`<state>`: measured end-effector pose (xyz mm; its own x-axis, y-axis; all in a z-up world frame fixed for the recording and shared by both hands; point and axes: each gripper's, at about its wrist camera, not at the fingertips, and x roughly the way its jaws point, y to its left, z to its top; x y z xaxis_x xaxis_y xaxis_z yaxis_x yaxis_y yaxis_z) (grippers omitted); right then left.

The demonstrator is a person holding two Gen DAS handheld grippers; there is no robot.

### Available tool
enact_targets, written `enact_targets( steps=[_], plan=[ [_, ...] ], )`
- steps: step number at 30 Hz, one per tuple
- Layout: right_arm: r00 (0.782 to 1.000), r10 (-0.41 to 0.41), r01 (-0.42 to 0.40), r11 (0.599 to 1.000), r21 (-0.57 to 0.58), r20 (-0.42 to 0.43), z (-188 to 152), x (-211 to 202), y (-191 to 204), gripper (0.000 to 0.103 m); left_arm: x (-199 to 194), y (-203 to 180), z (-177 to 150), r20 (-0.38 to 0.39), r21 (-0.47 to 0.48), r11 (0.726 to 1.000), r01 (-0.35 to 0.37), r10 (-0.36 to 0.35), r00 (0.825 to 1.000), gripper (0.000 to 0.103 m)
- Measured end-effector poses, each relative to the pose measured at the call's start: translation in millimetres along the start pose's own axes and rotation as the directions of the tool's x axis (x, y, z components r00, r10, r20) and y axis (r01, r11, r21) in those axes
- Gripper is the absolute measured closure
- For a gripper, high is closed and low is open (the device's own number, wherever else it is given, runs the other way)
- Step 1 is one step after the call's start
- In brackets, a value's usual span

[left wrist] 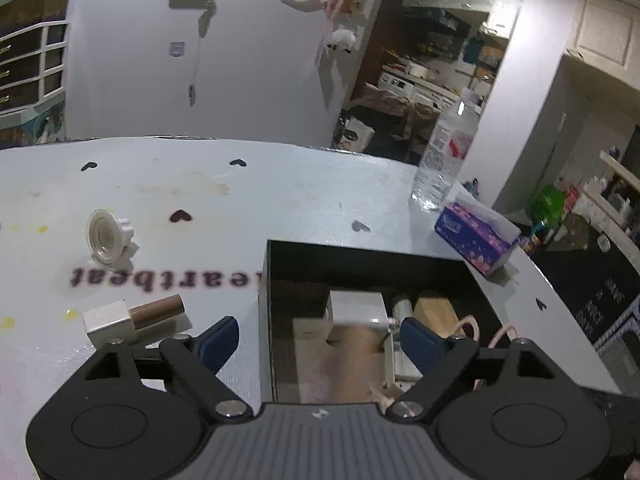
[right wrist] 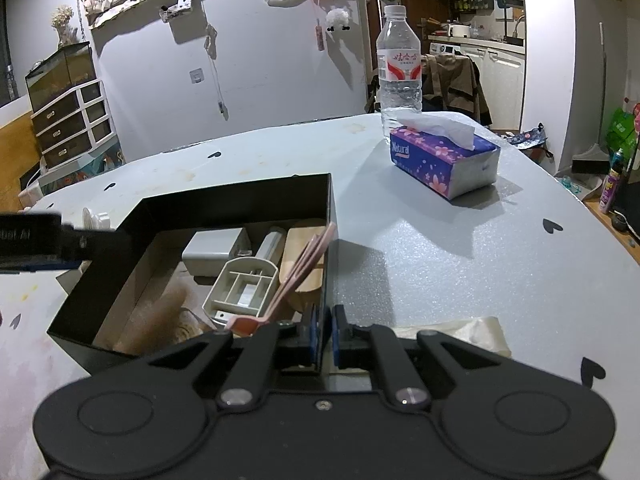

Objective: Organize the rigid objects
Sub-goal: 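Carry the wooden block into the black box and open the left gripper, then move the left gripper to the white-capped brown tube and grasp it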

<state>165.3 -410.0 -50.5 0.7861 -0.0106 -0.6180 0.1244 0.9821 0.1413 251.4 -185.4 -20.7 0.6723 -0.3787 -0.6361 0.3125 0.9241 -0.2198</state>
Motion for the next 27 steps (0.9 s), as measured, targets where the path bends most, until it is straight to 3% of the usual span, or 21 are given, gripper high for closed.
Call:
enact_targets(
  steps=[10,27],
  plan=[
    [1.000,0.001,-0.001,1.000,0.003,0.006,-0.6,-0.6,-0.7,0.095,-3.4,-9.4,-11.1,-0.061,0.064,0.998,0.024,-0.020,0.998,0.014],
    [1.000,-0.001,0.001,1.000,0.002,0.010,-1.0,-2.3,-0.5,0.095,-18.8,-15.1,-17.0,-0.075,0.105,0.993,0.049,-0.041,0.996,0.009]
  ],
)
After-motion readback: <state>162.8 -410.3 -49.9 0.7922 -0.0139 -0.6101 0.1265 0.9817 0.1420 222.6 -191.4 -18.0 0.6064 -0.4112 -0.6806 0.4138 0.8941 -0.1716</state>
